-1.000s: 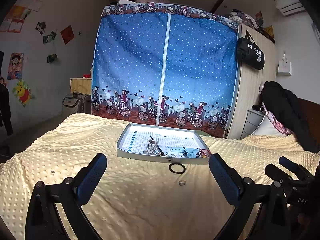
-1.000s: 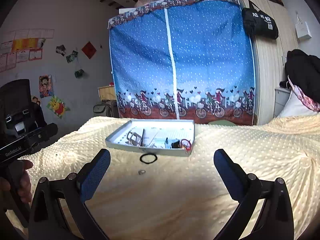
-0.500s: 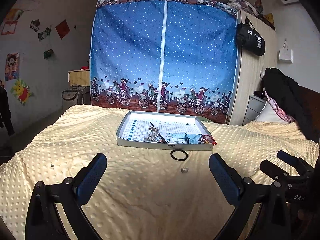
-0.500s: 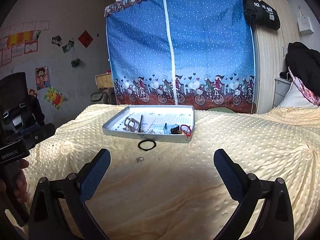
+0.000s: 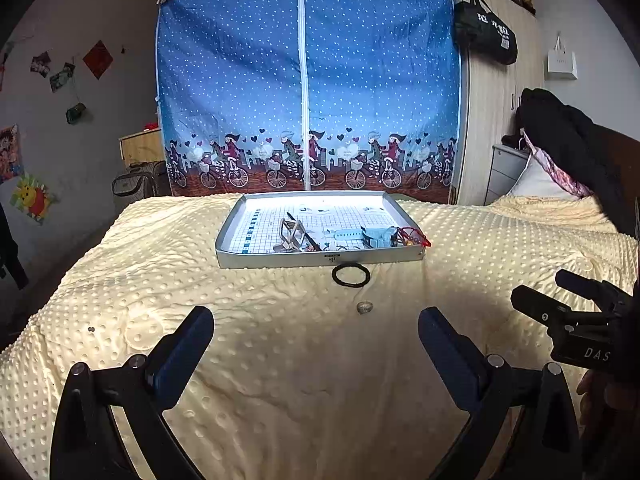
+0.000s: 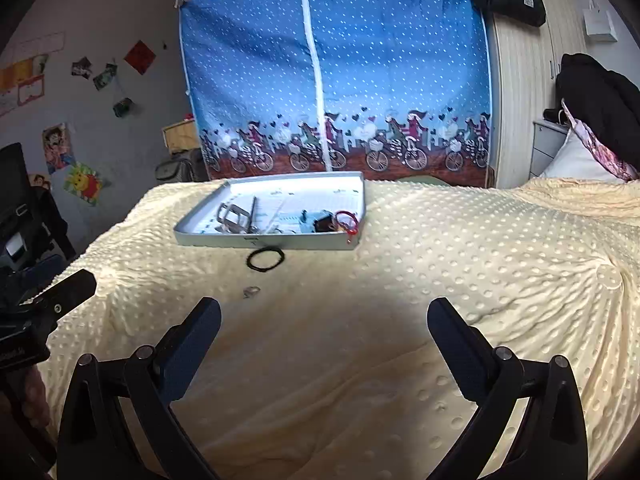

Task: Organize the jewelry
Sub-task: 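Grasp the silver ring with the left tool while the right grasps the black hair tie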

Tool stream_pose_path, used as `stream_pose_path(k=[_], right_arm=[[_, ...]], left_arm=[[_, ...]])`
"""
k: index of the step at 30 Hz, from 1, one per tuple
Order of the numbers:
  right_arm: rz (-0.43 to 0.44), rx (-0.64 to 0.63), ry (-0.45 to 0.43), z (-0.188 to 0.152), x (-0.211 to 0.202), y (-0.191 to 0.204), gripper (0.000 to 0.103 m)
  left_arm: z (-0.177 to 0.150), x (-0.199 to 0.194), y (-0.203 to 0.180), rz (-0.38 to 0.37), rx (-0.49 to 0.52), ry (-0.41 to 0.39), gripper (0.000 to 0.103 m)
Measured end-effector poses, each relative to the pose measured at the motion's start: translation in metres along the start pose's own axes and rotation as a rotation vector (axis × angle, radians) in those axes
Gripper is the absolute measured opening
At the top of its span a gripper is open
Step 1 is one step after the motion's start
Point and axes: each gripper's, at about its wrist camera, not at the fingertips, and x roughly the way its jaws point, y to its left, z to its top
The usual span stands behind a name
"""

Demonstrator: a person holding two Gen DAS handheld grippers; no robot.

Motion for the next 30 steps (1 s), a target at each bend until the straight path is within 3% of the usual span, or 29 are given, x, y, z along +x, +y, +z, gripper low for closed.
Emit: stream_pose_path(k=[6, 15, 19, 25, 27, 30], right_arm=[[-0.003, 0.020, 0.075, 0.000, 0.021, -0.011, 0.101], [0.011, 0.006, 0.163, 0.002, 0.066, -0.026, 0.101], [0.058, -0.033, 0.170, 0.007, 0.094, -0.022, 0.101], [0.134, -0.090, 0.201, 0.010, 0.136, -0.016, 0.099], [0.157, -0.075, 0.216, 0.011, 0.149, -0.020, 0.084], [0.186, -0.063, 0.225, 0.012, 0.165, -0.021, 0.077]], left_arm=[[-0.003, 0.029, -0.010, 0.002, 0.039, 0.101, 0.103], [-0.002, 0.088, -0.017, -0.125, -0.006, 0.291, 0.103], [0.000, 0.118, -0.023, -0.150, 0.009, 0.346, 0.101], [0.001, 0.159, -0.024, -0.174, 0.008, 0.410, 0.073], [0.000, 0.173, -0.022, -0.192, -0.019, 0.439, 0.061], [-0.003, 0.190, -0.018, -0.206, -0.060, 0.470, 0.054]])
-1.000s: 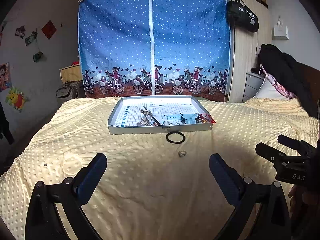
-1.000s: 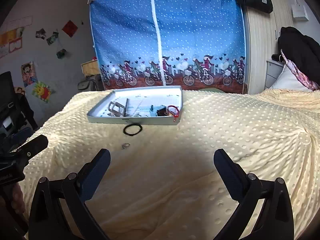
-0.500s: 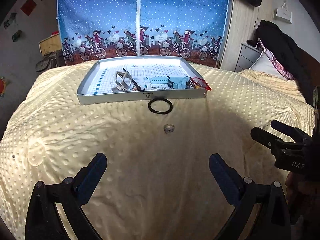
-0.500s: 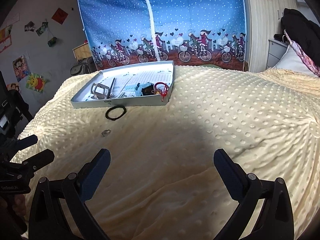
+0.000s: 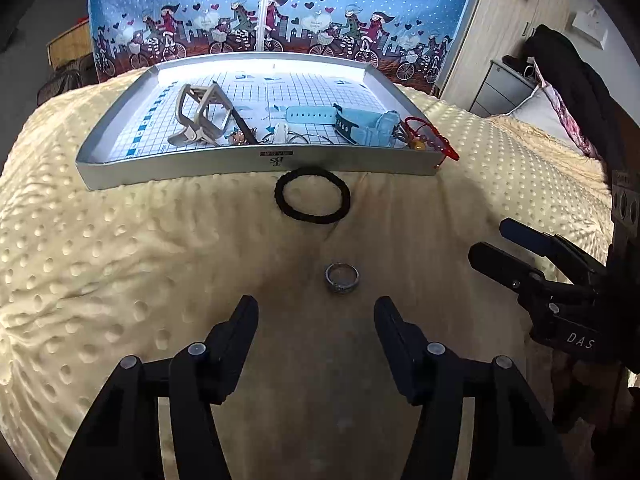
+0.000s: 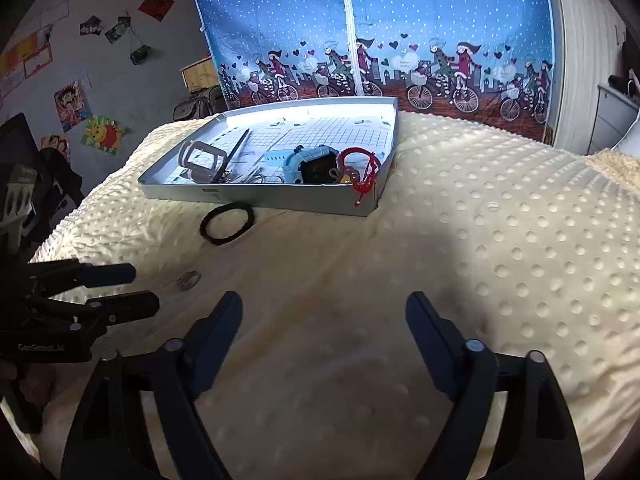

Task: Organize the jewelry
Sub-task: 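Grasp the silver ring with the left tool while the right grasps the black hair tie, then drop the silver ring and black hair tie into the tray with both tools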

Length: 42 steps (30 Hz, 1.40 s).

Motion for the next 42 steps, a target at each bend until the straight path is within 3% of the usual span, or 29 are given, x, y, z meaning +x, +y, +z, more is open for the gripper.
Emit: stream_pose_path(k=[5, 10, 17, 25, 31, 38, 42], right_arm=[[0.078, -0.036, 0.009, 0.008, 0.023, 0.006, 0.067], [0.166, -0.046, 0.026, 0.016, 0.044, 0.011, 0.053], [0.254, -0.047, 0.041, 0.023, 0.063, 0.018, 0.037], [0.300, -0.085, 0.049, 0.038, 0.087, 0.036, 0.030], [0.321, -0.097, 0.104, 0.048, 0.113, 0.047, 0.030], [0.276, -0.154, 0.097, 0.047, 0.112, 0.059, 0.006], [0.308, -0.219, 0.026, 0.049, 0.094, 0.067, 0.005]], left_arm=[[0.004, 0.018, -0.001, -0.051, -0.007, 0.023, 0.043], [0.006, 0.027, -0.009, -0.061, 0.023, 0.025, 0.042], [0.012, 0.036, 0.003, -0.073, -0.055, 0.023, 0.020], [0.014, 0.038, 0.024, -0.050, -0.149, -0.016, 0.020], [0.018, 0.037, 0.042, -0.030, -0.212, -0.058, 0.020], [0.015, 0.027, 0.053, -0.063, -0.259, -0.141, 0.020], [0.016, 0.007, 0.060, -0.077, -0.271, -0.236, 0.020]])
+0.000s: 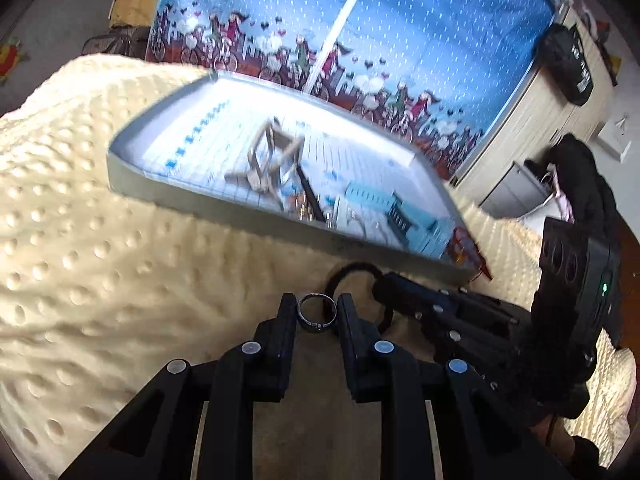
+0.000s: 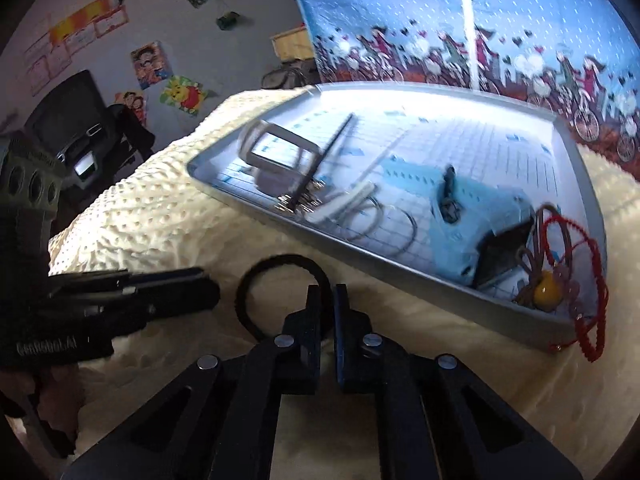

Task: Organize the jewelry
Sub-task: 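Drop the silver ring and black hair tie into the tray with both tools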

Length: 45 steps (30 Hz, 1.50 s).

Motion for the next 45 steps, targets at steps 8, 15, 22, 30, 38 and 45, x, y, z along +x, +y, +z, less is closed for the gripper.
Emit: stream_pose_path(k=[8, 15, 22, 30, 38, 45], right_arm=[[-0.046, -0.015, -0.212, 0.017, -0.038, 0.005, 0.005], [-0.157, 0.100, -0.279, 0.024, -0.036, -0.012, 0.005], [-0.224, 0.201, -0.260, 0.025, -0.027, -0.034, 0.005], [-0.244, 0.150, -0.221, 0.028, -0.009, -0.031, 0.005], [-0.228, 0.121, -0.197, 0.028, -0.005, -0.026, 0.006], [-0.226, 0.134, -0.199, 0.026, -0.006, -0.027, 0.008]], left_arm=[[0.050, -0.019, 0.016, 0.082, 0.018, -0.140, 0.020], [0.083, 0.001, 0.037, 0.187, -0.021, -0.118, 0.020], [0.085, 0.033, 0.048, 0.224, -0.057, -0.049, 0.020], [0.078, 0.042, 0.032, 0.243, 0.013, -0.028, 0.020], [0.079, 0.046, 0.026, 0.243, 0.037, -0.016, 0.024], [0.076, 0.032, 0.024, 0.236, 0.046, -0.074, 0.078]])
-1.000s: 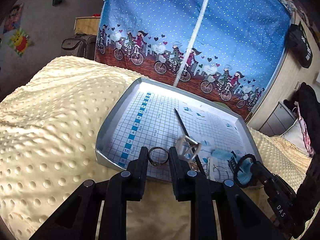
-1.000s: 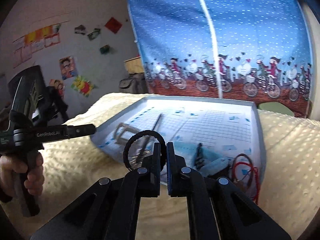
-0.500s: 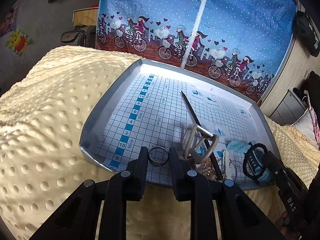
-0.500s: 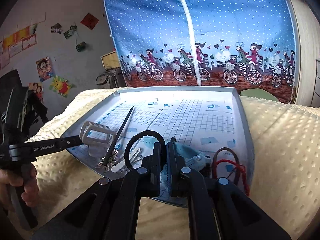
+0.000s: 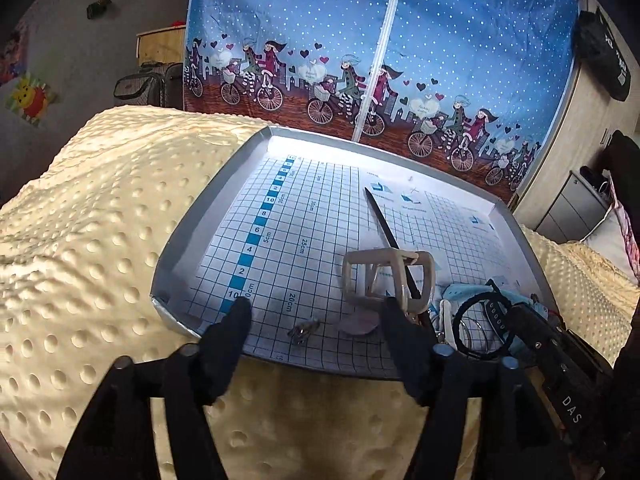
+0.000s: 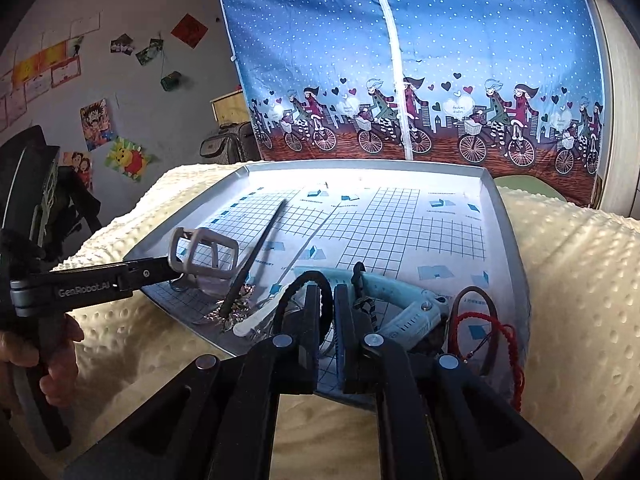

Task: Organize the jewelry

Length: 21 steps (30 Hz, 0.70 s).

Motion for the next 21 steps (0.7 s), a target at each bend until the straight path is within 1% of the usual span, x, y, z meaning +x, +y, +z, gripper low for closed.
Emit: stream_pose_path(k=[1, 2, 3, 4, 5, 6, 7, 8, 9, 10, 12, 13, 15, 16, 17, 18, 21], right_arm=[[-0.002, 0.000, -0.006, 0.001, -0.002, 0.000, 0.009], [-0.002, 0.000, -0.013, 0.001, -0.003, 0.000, 0.014], [-0.006, 0.000, -0.023, 0.002, -0.006, 0.001, 0.023], [-0.011, 0.000, -0.038, 0.003, -0.011, 0.001, 0.028], [-0.015, 0.002, -0.056, 0.004, -0.015, 0.001, 0.036], [-0.018, 0.003, -0.071, 0.005, -0.020, 0.001, 0.040], [-0.020, 0.005, -0.085, 0.007, -0.025, 0.001, 0.041], [-0.018, 0.012, -0.099, 0.010, -0.031, 0.001, 0.042], [-0.020, 0.021, -0.111, 0.012, -0.036, 0.001, 0.046], [-0.021, 0.033, -0.127, 0.014, -0.043, 0.001, 0.049], [-0.022, 0.045, -0.164, 0.019, -0.059, 0.002, 0.063], [-0.024, 0.043, -0.184, 0.021, -0.068, 0.004, 0.066], [-0.025, 0.027, -0.225, 0.025, -0.088, 0.009, 0.080], [-0.029, 0.019, -0.248, 0.028, -0.099, 0.013, 0.083], [-0.035, 0.018, -0.273, 0.030, -0.111, 0.016, 0.089], [-0.035, 0.023, -0.296, 0.032, -0.122, 0.019, 0.093], [-0.038, 0.041, -0.374, 0.037, -0.157, 0.027, 0.102]], left_arm=[[0.000, -0.004, 0.002, 0.002, -0.011, -0.017, 0.081], [0.000, -0.006, 0.003, 0.002, -0.022, -0.025, 0.083], [-0.001, -0.009, 0.005, -0.006, -0.035, -0.028, 0.084], [-0.001, -0.011, 0.006, -0.010, -0.041, -0.027, 0.084], [-0.001, -0.013, 0.006, -0.011, -0.043, -0.028, 0.085], [-0.001, -0.017, 0.006, -0.011, -0.042, -0.033, 0.086], [-0.001, -0.023, 0.005, -0.013, -0.037, -0.044, 0.087], [-0.001, -0.031, 0.004, -0.011, -0.026, -0.066, 0.088], [0.000, -0.040, 0.003, -0.006, -0.014, -0.093, 0.090], [0.001, -0.049, 0.001, -0.002, -0.002, -0.121, 0.095], [0.005, -0.073, -0.001, 0.004, 0.018, -0.192, 0.100], [0.007, -0.083, -0.002, 0.005, 0.022, -0.223, 0.102], [0.010, -0.107, -0.004, -0.008, 0.026, -0.277, 0.103], [0.011, -0.118, -0.005, -0.016, 0.025, -0.299, 0.103], [0.012, -0.129, -0.006, -0.026, 0.024, -0.322, 0.103], [0.013, -0.140, -0.007, -0.039, 0.022, -0.342, 0.103], [0.011, -0.176, -0.006, -0.065, 0.014, -0.397, 0.103]])
